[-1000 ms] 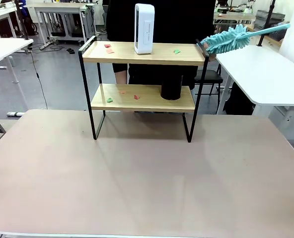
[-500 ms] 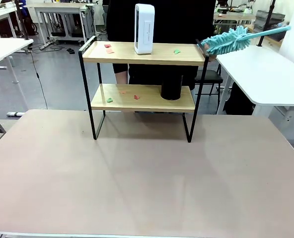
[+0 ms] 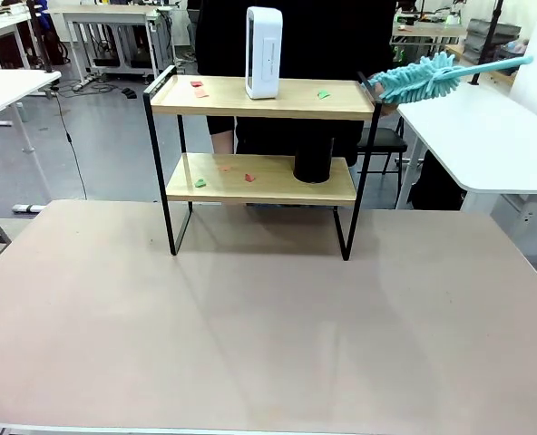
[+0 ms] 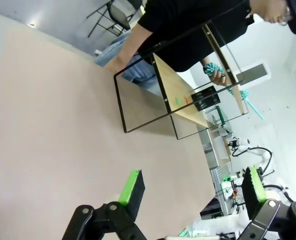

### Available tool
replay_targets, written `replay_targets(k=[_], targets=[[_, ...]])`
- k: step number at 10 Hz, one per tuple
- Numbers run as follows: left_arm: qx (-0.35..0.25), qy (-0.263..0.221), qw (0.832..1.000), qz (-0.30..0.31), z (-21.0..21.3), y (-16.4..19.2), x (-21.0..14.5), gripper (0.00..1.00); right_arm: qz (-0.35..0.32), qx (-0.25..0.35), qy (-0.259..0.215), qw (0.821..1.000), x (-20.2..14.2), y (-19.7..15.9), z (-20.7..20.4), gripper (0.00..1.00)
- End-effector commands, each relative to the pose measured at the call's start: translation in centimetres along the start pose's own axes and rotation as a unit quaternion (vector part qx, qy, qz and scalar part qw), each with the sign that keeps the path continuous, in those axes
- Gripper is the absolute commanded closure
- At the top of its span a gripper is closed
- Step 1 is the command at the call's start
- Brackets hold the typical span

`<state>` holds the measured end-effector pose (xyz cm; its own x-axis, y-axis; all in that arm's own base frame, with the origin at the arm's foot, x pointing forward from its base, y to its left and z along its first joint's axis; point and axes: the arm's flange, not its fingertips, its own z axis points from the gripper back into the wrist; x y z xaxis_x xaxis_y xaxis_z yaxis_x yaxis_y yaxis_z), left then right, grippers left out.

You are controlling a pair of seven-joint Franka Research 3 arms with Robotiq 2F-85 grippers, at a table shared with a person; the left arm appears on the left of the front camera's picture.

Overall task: Clean the shelf.
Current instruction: Pick up the Duster from the human.

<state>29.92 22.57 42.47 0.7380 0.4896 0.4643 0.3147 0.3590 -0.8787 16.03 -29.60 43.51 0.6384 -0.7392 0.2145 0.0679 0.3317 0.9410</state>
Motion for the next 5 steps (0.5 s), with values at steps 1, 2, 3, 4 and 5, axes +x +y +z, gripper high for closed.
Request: replay_targets(k=[1,2,3,4,5], targets=[[-0.009,-0.002,1.000,-0.017,0.40,-0.68,0.30,0.00,0.005,0.011,0.001,1.000,-0.31,1.04,0.36,0.00],[-0.009,-0.002,1.000,-0.017,0.40,-0.68,0.30,0.00,0.005,0.011,0.001,1.000,-0.31,1.04,0.36,0.00],[-0.009,-0.002,1.000,-0.017,0.40,-0.68,0.30,0.00,0.005,0.011,0.001,1.000,-0.31,1.04,0.36,0.00],[-0.009,-0.002,1.000,-0.017,0.40,-0.68,0.30,0.00,0.005,0.011,0.001,1.000,-0.31,1.04,0.36,0.00],[-0.009,-0.002,1.000,-0.017,0.40,-0.68,0.30,0.00,0.005,0.011,0.001,1.000,-0.31,1.04,0.36,0.00]])
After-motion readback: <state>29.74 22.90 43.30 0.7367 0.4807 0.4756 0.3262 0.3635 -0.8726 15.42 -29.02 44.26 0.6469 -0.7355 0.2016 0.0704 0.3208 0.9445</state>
